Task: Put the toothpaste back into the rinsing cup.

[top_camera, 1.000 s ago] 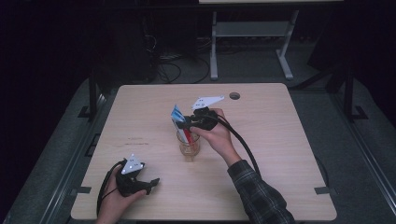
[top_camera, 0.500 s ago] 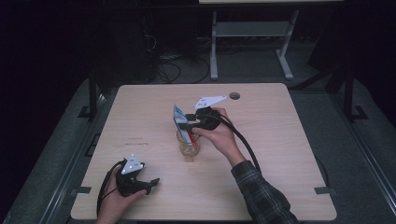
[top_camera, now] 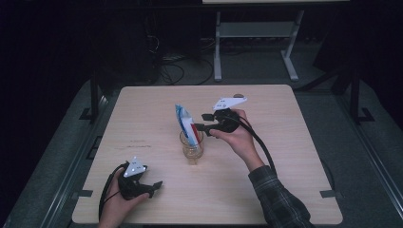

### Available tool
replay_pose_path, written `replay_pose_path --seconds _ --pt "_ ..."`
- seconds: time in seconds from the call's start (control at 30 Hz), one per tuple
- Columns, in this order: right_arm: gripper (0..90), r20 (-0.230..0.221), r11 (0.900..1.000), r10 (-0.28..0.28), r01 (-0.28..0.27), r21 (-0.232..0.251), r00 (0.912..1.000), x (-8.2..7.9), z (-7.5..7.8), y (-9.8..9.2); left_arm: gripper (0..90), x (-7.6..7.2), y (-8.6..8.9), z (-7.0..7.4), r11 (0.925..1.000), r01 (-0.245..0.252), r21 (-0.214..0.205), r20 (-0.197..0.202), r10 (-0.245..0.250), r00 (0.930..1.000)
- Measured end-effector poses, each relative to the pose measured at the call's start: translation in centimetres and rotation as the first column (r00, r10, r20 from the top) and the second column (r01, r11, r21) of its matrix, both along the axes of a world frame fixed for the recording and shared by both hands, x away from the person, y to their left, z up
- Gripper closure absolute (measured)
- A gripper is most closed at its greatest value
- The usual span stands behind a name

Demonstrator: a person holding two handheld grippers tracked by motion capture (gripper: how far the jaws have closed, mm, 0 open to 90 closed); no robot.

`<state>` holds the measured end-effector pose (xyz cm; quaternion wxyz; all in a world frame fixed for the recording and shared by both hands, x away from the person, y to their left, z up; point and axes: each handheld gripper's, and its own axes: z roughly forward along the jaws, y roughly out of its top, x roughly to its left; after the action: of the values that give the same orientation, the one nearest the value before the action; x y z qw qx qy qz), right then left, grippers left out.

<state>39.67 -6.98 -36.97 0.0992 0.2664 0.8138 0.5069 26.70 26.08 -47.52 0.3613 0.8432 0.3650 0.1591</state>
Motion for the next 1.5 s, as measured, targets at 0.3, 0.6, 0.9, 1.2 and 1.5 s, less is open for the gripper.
replay_pose_path --seconds 0.3,0.6,0.9,1.2,1.5 --pt "41.9 -0.001 0.9999 -0.014 0.014 -0.008 0.9999 -0.8 -0.3 -2.4 13.4 0.0 0.0 0.0 1.0 -0.001 0.0 0.001 0.001 1.0" --pt "39.2 0.0 0.9978 -0.061 0.061 -0.027 0.9981 -2.5 -1.2 -5.7 13.4 0.0 0.0 0.0 1.0 -0.002 -0.002 -0.001 0.002 1.0" --pt "36.1 -0.013 0.9935 -0.106 0.105 -0.045 0.9943 -4.0 -2.5 -8.3 13.4 0.0 0.0 0.0 1.0 -0.002 -0.001 -0.001 0.002 1.0" --pt "33.2 -0.046 0.985 -0.159 0.155 -0.075 0.9862 -6.2 -4.2 -10.8 13.4 0.0 0.0 0.0 1.0 -0.002 -0.001 -0.001 0.002 1.0" --pt "28.4 -0.069 0.9809 -0.182 0.177 -0.081 0.9808 -8.4 -5.9 -12.5 13.4 0.0 0.0 0.0 1.0 -0.002 -0.001 -0.001 0.002 1.0"
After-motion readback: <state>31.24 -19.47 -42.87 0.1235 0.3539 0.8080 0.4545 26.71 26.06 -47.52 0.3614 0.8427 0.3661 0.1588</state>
